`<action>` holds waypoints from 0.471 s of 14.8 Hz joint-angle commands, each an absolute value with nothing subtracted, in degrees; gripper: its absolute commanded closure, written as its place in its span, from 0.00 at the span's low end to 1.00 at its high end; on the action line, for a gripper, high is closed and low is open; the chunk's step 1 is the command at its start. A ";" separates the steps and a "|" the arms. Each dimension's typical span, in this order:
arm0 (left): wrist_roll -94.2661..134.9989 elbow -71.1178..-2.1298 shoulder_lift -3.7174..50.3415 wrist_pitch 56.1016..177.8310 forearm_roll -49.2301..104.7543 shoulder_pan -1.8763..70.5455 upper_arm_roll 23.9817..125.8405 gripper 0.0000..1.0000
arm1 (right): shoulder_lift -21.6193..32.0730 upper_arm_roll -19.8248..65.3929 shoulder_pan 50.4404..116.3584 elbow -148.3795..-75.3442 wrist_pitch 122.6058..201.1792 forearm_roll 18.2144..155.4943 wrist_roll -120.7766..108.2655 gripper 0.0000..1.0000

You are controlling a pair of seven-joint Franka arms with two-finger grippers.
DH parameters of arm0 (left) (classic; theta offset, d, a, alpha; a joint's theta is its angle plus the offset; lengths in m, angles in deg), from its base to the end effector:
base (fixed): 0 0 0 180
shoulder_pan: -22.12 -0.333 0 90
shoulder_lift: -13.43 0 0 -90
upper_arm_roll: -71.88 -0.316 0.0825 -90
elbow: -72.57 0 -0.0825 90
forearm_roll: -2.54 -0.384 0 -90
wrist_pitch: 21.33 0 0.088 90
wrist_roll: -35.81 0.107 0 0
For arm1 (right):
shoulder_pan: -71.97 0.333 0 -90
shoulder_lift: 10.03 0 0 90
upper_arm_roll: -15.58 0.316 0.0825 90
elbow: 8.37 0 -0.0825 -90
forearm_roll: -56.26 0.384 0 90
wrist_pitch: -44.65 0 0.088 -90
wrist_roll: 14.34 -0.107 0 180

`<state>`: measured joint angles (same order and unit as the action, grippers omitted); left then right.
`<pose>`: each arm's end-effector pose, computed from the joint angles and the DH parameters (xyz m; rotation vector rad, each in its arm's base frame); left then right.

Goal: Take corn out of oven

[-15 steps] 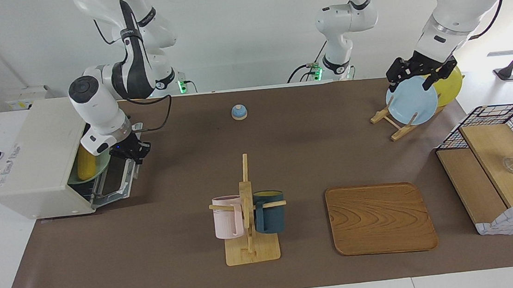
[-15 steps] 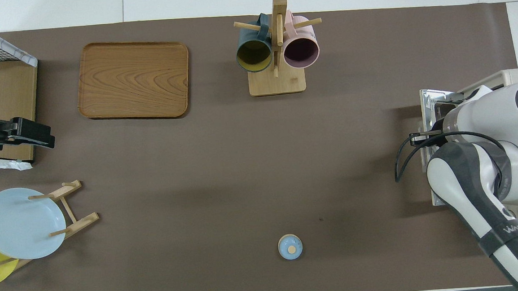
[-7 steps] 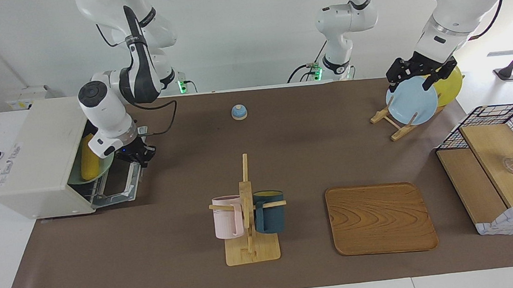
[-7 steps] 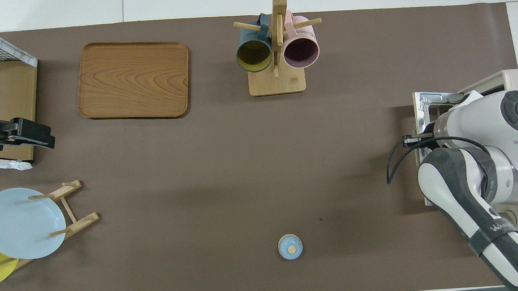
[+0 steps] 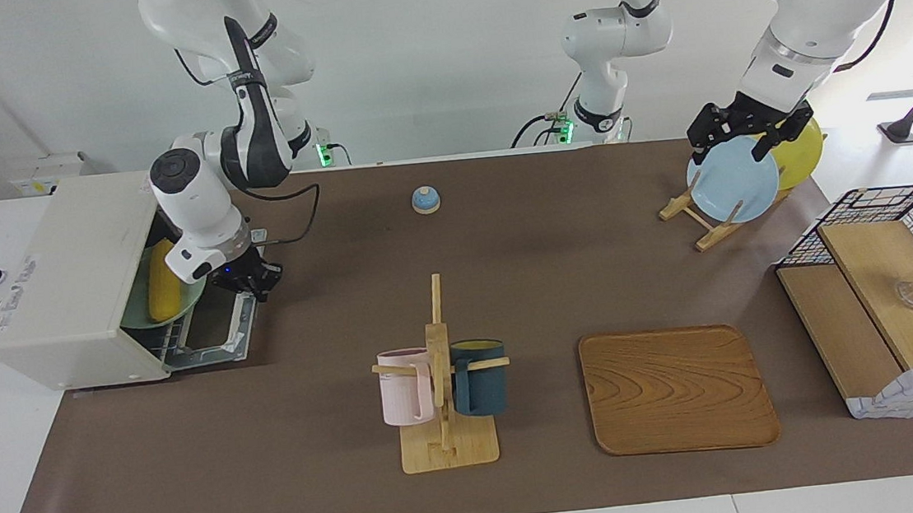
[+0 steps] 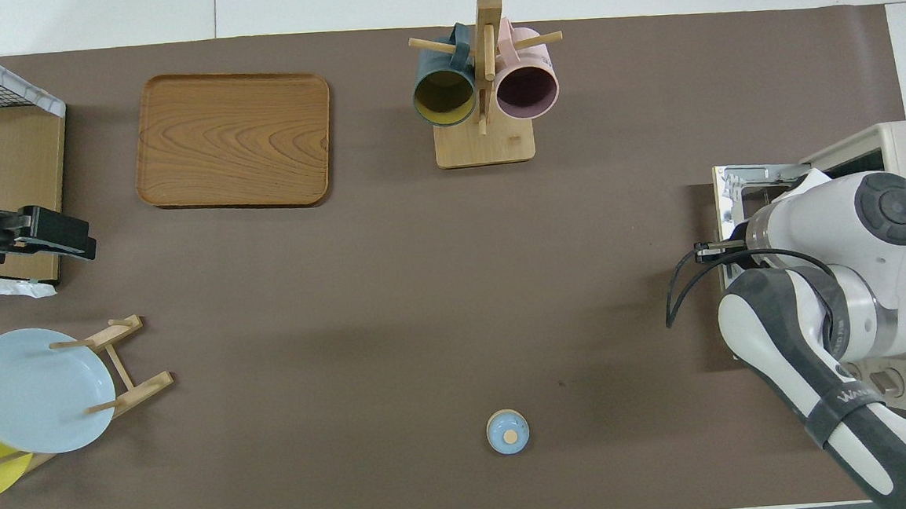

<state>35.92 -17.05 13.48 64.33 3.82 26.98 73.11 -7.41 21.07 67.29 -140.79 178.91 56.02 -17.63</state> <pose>0.5432 -0.0605 0.6208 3.1163 -0.1702 -0.1109 0.5131 0.0072 0.3234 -3.1400 0.0635 0.0211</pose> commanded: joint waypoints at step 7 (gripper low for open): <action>36.25 -18.30 12.46 65.59 3.42 26.34 73.38 0.00 | -7.83 19.54 68.36 -144.25 179.47 53.72 -20.58 1.00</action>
<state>35.92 -17.05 13.48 64.42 3.82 26.98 73.11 -6.71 21.01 67.60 -142.57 179.48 55.95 -18.90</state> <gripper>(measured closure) 0.000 0.991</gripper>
